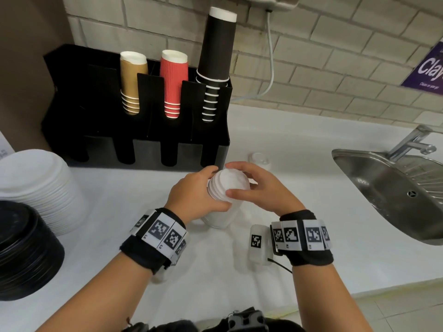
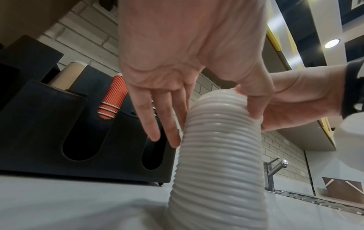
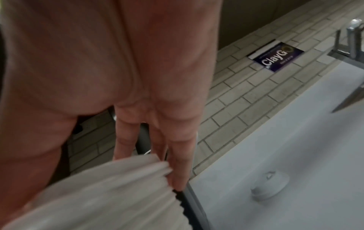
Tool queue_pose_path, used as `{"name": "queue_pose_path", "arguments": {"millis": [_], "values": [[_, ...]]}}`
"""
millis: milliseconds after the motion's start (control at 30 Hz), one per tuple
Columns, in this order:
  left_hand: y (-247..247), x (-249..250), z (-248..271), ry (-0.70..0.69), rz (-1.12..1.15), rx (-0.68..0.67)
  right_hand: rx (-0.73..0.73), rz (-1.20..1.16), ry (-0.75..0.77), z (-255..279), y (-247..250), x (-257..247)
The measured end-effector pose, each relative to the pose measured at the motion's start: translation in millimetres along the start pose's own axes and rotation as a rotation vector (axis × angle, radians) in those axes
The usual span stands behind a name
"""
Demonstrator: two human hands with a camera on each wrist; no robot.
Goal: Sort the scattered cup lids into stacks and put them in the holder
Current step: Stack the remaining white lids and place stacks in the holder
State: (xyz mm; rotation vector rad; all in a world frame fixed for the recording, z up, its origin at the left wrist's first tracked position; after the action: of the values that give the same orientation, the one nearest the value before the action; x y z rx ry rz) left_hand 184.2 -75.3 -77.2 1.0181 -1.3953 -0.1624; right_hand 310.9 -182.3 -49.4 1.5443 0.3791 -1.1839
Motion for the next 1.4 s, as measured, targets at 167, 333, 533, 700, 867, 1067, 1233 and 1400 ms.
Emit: {"name": "queue_pose_path", "arguments": {"millis": [167, 333, 533, 700, 867, 1067, 1233, 1400], "values": [[-1.9, 0.5, 1.1, -0.002, 0.001, -0.004, 0.094, 0.085, 0.117, 3.8, -1.5, -7.1], [-2.3, -0.6, 0.6, -0.007, -0.002, 0.0, 0.1, 0.236, 0.119, 0.2, -4.9, -12.9], [-1.5, -0.9, 0.0, -0.015, 0.022, -0.001, 0.095, 0.303, 0.098, 0.1, -4.9, -16.3], [0.7, -5.2, -0.8, -0.035, 0.117, 0.003, 0.1, 0.341, 0.088, 0.0, -7.3, -18.3], [2.9, -3.0, -2.1, -0.122, 0.189, -0.057, 0.098, 0.28, 0.101, 0.9, -8.9, -14.0], [5.7, -4.2, -12.0, -0.099, 0.152, -0.08, -0.053, -0.115, -0.039, -23.6, 17.5, 9.8], [4.6, -6.2, -14.8, -0.074, 0.154, -0.094, 0.135, 0.404, -0.469, -89.7, 53.9, 66.0], [5.5, -7.3, -17.1, -0.06, 0.141, -0.106, 0.193, 0.681, -0.671, -121.3, 59.5, 93.4]]}}
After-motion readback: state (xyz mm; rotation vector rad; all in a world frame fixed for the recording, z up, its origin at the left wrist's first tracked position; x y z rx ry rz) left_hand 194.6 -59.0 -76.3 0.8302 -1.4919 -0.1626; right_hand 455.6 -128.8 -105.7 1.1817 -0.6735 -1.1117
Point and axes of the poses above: each hand's wrist, its own z-axis away from the middle knuckle, its own y-axis out of the back of the hand, x = y × z, the point moved 4 cm from there along -z, towards the middle knuckle, and after that the axes turned 7 degrees about -y, right-handed, at the moved point
